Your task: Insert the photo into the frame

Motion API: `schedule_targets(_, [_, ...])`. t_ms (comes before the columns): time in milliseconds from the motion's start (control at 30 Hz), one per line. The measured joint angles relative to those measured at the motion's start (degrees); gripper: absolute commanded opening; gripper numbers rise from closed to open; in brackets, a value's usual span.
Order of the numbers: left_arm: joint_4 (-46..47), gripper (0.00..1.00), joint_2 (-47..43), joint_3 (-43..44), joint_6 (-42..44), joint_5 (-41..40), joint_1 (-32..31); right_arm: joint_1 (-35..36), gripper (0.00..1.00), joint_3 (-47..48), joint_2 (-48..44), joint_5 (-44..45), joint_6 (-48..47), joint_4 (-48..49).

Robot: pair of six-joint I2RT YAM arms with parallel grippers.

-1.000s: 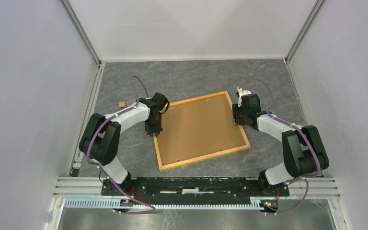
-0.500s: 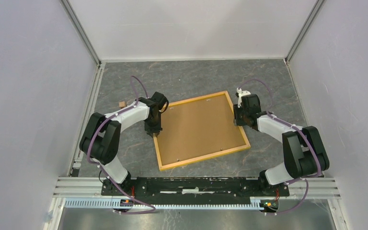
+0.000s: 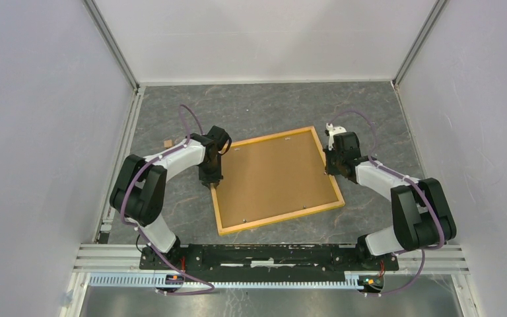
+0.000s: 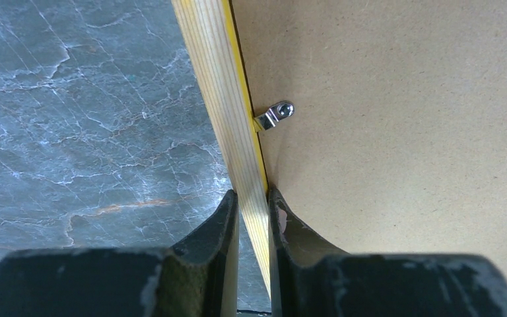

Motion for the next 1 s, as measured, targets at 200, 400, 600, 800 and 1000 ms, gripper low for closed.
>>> schedule_targets(200, [-0.11, 0.07, 0.13, 0.15, 0.04, 0.44, 0.22, 0.00, 0.00, -0.74, -0.46, -0.52, 0.00, 0.96])
schedule_targets(400, [-0.13, 0.55, -0.04, 0.13, 0.48, 1.68, 0.61, -0.24, 0.00, -2.47, -1.53, -0.59, 0.26, 3.15])
schedule_targets(600, [2.78, 1.00, -5.46, -3.65, -0.02, 4.50, 0.81, -1.84, 0.00, -4.96, -3.06, -0.70, 1.97, 5.92])
schedule_targets(800, [2.69, 0.96, -25.31, -7.72, -5.14, 3.93, -1.68, -3.06, 0.00, -8.26, -6.16, 1.29, 2.84, 7.98])
schedule_targets(1000, [3.37, 0.84, -36.98, -13.09, -16.00, 1.42, -18.18, -3.34, 0.00, -9.75, -7.87, 2.73, 3.65, 8.13])
